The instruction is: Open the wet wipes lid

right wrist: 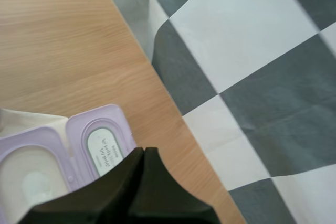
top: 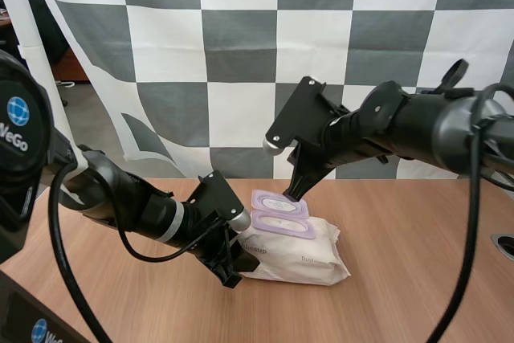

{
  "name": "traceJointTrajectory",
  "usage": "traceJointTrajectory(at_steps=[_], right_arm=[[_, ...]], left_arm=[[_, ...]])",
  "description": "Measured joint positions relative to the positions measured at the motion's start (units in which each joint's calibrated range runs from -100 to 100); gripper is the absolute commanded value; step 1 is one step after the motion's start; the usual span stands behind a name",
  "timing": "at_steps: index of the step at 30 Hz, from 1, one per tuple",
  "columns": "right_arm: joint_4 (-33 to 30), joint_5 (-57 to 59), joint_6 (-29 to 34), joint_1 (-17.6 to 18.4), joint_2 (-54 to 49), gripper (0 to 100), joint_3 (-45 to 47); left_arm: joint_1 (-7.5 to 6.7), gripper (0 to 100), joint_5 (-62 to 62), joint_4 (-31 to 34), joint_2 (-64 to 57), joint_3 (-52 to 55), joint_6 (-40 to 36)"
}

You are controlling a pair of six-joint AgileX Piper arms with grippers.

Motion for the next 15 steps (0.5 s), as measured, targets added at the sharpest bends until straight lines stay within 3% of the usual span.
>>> traceJointTrajectory(at_steps=[1, 2, 3, 4, 7, 15], right_arm=[[0.00, 0.00, 0.52, 0.00, 0.00, 0, 0.00], [0.00, -0.59, 1.32, 0.00, -6.19, 0, 0.00], [-13.49, -2.54, 10.65, 0.00, -13.85, 0, 0.00], [-21.32, -1.98, 17.83, -0.19, -23.04, 0, 0.14], [-29.44, 9.07, 25.92, -1.04, -31.78, 0, 0.43], [-31.24, 16.16, 37.71, -1.04, -47.57, 0, 0.55]], left_arm=[[0.00, 100, -0.06, 0.00, 0.00, -0.12, 0.00], [0.00, 100, -0.06, -0.12, 0.00, -0.24, 0.00], [0.00, 100, -0.06, -0.09, 0.00, -0.51, 0.00], [0.00, 100, 0.48, -0.02, 0.00, -0.65, 0.00], [0.00, 100, 7.26, 1.20, -4.03, -0.65, 0.00], [0.17, 100, 16.97, 1.49, -18.53, -0.65, 0.00]])
